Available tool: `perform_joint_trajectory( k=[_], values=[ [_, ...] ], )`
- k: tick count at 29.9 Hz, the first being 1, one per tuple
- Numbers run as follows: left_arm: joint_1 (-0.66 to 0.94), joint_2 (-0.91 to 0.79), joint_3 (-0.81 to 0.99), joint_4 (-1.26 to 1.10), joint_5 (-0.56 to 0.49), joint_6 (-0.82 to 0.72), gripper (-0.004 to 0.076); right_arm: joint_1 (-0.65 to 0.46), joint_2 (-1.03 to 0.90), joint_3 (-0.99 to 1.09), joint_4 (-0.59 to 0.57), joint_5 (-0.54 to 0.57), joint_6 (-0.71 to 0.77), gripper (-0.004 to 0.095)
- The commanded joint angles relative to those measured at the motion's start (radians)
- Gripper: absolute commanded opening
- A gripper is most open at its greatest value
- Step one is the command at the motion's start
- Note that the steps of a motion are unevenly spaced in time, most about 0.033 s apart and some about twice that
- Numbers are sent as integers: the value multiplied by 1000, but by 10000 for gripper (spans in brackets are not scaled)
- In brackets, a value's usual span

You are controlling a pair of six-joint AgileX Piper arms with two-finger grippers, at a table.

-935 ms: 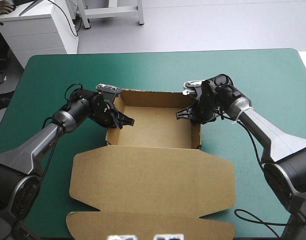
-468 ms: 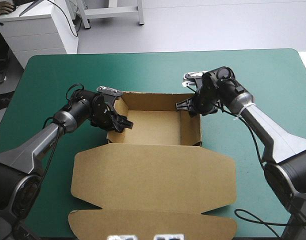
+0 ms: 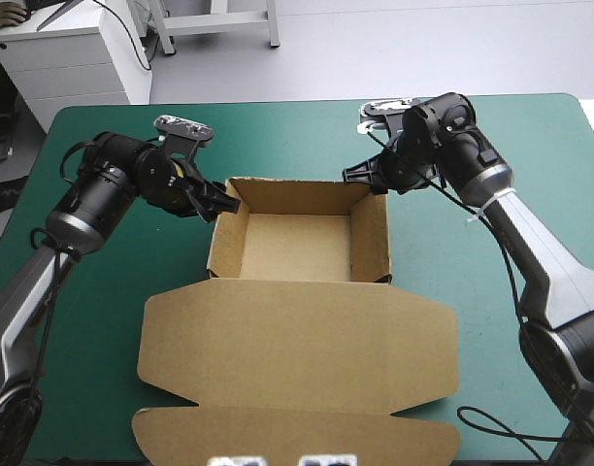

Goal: Fold the box

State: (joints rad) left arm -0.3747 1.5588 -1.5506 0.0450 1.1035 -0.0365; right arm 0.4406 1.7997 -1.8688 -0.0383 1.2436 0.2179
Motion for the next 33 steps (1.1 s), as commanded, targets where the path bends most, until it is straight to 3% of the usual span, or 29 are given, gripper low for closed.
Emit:
perform_joint_trajectory(
  k=[1, 3, 7, 8, 26, 33],
  values=[
    [-6, -93, -43, 67, 95, 1, 388, -2, -57, -32, -5, 4, 54, 427],
    [-6, -121, -40, 61, 178, 19, 291, -2, -52, -32, -5, 4, 54, 427],
    [-6, -196, 28, -67, 183, 103, 14, -2, -48, -15, -5, 4, 54, 427],
    [-6, -215, 53, -100, 179, 134, -3, -2, -48, -4, -5, 4, 54, 427],
    [-6, -589, 580, -159, -78, 152, -8, -2, -28, 160, 29, -38, 54, 425],
    [-6, -753, 753, -151, -183, 154, -8, -2, 42, 160, 72, -28, 50, 358]
  ],
)
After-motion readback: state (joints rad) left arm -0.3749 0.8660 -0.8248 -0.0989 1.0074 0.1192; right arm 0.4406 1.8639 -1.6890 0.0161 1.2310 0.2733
